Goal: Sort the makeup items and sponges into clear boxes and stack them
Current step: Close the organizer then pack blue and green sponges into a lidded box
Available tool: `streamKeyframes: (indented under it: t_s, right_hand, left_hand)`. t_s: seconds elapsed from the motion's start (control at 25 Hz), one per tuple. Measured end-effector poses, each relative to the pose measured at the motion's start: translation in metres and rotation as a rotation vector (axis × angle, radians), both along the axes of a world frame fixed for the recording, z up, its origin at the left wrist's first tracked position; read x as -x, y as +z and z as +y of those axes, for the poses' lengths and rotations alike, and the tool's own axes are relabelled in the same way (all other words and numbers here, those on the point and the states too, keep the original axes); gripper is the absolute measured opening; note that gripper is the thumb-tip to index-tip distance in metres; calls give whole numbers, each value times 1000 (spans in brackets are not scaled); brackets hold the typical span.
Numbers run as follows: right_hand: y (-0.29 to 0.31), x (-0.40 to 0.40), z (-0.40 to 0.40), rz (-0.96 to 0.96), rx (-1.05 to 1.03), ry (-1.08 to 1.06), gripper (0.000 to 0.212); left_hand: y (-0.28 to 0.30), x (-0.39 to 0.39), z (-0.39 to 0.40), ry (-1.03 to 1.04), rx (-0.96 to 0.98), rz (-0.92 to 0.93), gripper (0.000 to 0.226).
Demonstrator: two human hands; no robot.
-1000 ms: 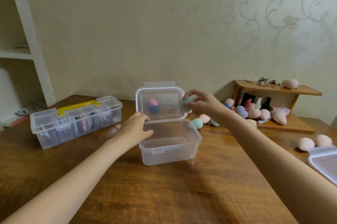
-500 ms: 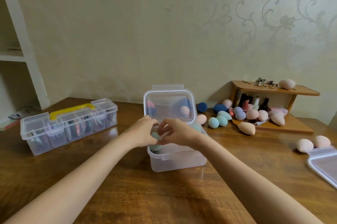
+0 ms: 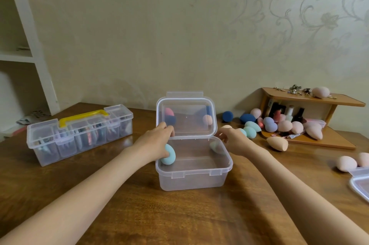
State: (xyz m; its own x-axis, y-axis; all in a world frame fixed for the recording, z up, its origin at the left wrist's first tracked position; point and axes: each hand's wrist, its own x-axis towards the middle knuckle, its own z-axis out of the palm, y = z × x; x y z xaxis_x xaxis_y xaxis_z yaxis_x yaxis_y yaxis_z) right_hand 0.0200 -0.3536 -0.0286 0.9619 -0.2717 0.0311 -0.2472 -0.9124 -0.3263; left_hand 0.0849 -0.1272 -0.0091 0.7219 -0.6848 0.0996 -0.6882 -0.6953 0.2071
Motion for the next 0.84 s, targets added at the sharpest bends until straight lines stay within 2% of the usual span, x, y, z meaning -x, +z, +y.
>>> streamKeyframes:
  t_s: [0.08, 0.16, 0.24, 0.28, 0.32, 0.44, 0.56, 0.72, 0.84]
  right_hand:
    - [6, 2, 2, -15, 42, 6, 34]
    - [25, 8, -3, -217, 33, -75, 34]
    - [50, 18, 0, -490, -175, -139, 32]
    - [60, 23, 8, -540, -269, -103, 30]
    - [65, 29, 22, -491, -291, -34, 27]
    - [38, 30, 62, -160, -73, 176, 14]
    - [14, 24, 72, -166, 51, 152, 8]
    - [12, 17, 77, -120, 132, 182, 18]
    - [21, 19, 66, -17, -18, 238, 21]
  left_hand:
    - [0, 2, 2, 1, -14, -18, 39]
    - [-1, 4, 1, 16, -21, -45, 39]
    - [-1, 6, -2, 26, -13, -74, 40]
    - [-1, 8, -4, 23, -11, -80, 41]
    - [-1, 10, -8, 12, -10, -88, 42]
    - [1, 18, -19, -5, 9, -134, 42]
    - [1, 25, -23, -28, 44, -196, 43]
    - [-1, 20, -23, -189, 88, -68, 39]
    - [-3, 9, -25, -219, 43, 7, 41]
